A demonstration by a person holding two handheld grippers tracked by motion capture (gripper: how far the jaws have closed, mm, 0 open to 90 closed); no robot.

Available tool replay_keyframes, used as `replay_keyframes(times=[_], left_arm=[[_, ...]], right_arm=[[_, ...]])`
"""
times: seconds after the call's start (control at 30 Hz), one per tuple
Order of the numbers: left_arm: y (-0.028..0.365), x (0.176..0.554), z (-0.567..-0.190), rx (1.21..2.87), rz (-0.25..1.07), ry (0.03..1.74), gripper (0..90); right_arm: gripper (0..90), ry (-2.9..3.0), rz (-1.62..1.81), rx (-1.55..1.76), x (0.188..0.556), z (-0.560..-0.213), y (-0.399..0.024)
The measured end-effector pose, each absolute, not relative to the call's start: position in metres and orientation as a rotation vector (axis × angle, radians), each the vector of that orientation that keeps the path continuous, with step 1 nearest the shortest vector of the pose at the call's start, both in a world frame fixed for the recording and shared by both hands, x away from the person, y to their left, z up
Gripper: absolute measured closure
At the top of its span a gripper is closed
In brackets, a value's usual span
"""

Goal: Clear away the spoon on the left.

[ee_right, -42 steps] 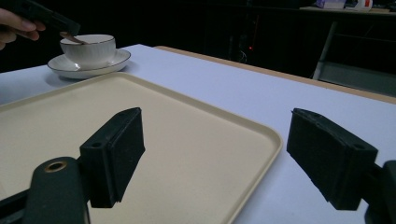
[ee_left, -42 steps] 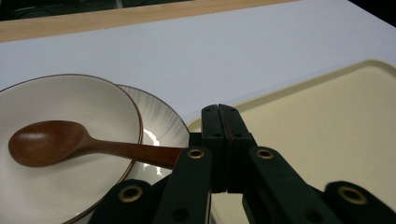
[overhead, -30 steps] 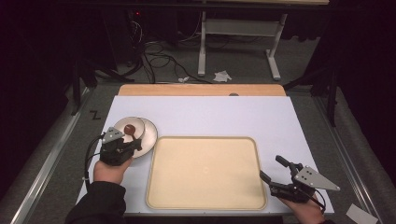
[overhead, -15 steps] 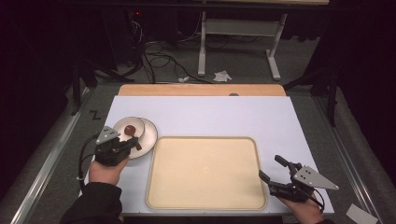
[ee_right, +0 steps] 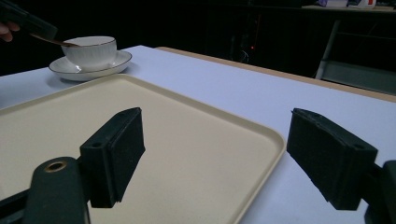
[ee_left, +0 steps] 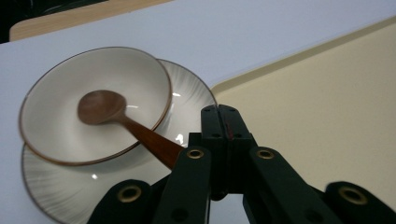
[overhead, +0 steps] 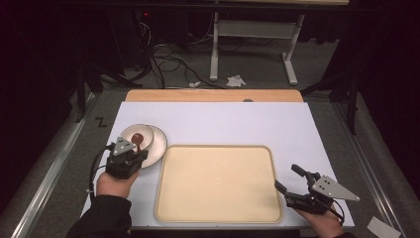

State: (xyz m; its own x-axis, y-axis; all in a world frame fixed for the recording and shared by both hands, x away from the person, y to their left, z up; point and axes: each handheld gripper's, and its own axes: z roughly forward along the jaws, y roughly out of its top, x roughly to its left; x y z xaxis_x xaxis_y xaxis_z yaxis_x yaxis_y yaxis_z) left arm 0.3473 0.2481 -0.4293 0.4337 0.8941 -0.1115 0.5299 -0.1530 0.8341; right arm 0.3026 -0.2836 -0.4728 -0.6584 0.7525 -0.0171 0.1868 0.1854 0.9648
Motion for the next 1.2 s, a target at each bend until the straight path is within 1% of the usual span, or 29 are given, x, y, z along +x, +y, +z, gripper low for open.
replay_keyframes(times=[0.1,0.27,0.33,0.4,0.43,0.57,0.6,0.7,0.8,0.9,0.97,1.0,1.03,1.13,1.2], left_arm=[[0.235,0.353,-0.437,1.891,0.541,1.216,89.7],[0.230,0.352,-0.441,1.913,0.552,1.222,87.6],[0.233,0.350,-0.440,1.925,0.563,1.233,85.2],[0.241,0.347,-0.438,1.928,0.571,1.249,80.1],[0.245,0.345,-0.438,1.927,0.578,1.259,76.2],[0.261,0.338,-0.437,1.917,0.593,1.283,57.1],[0.265,0.336,-0.436,1.905,0.595,1.290,49.8],[0.276,0.331,-0.435,1.879,0.610,1.311,36.7],[0.279,0.320,-0.430,1.824,0.660,1.304,31.6],[0.276,0.311,-0.426,1.761,0.696,1.305,34.5],[0.270,0.305,-0.428,1.739,0.742,1.320,37.0],[0.267,0.304,-0.430,1.720,0.756,1.336,40.8],[0.265,0.303,-0.433,1.701,0.768,1.349,41.8],[0.261,0.305,-0.444,1.658,0.795,1.385,42.5],[0.260,0.308,-0.450,1.659,0.793,1.394,41.7]], right_arm=[[20.3,1.966,1.491,0.885,0.303,-0.473,-0.284],[20.3,1.969,1.493,0.881,0.303,-0.473,-0.284],[20.3,1.968,1.494,0.878,0.304,-0.473,-0.284],[20.3,1.968,1.494,0.878,0.304,-0.472,-0.285],[20.3,1.968,1.495,0.880,0.304,-0.472,-0.285],[17.3,1.968,1.496,0.876,0.304,-0.472,-0.284],[16.5,1.970,1.495,0.876,0.304,-0.472,-0.283],[15.5,1.971,1.494,0.867,0.304,-0.472,-0.282],[13.4,1.975,1.494,0.869,0.304,-0.473,-0.282],[12.5,1.978,1.492,0.866,0.304,-0.473,-0.282],[11.6,1.979,1.485,0.866,0.304,-0.474,-0.282],[11.6,1.978,1.481,0.870,0.304,-0.474,-0.283],[11.4,1.978,1.481,0.878,0.304,-0.474,-0.283],[9.8,1.971,1.481,0.872,0.302,-0.474,-0.284],[8.8,1.968,1.479,0.869,0.302,-0.474,-0.284]])
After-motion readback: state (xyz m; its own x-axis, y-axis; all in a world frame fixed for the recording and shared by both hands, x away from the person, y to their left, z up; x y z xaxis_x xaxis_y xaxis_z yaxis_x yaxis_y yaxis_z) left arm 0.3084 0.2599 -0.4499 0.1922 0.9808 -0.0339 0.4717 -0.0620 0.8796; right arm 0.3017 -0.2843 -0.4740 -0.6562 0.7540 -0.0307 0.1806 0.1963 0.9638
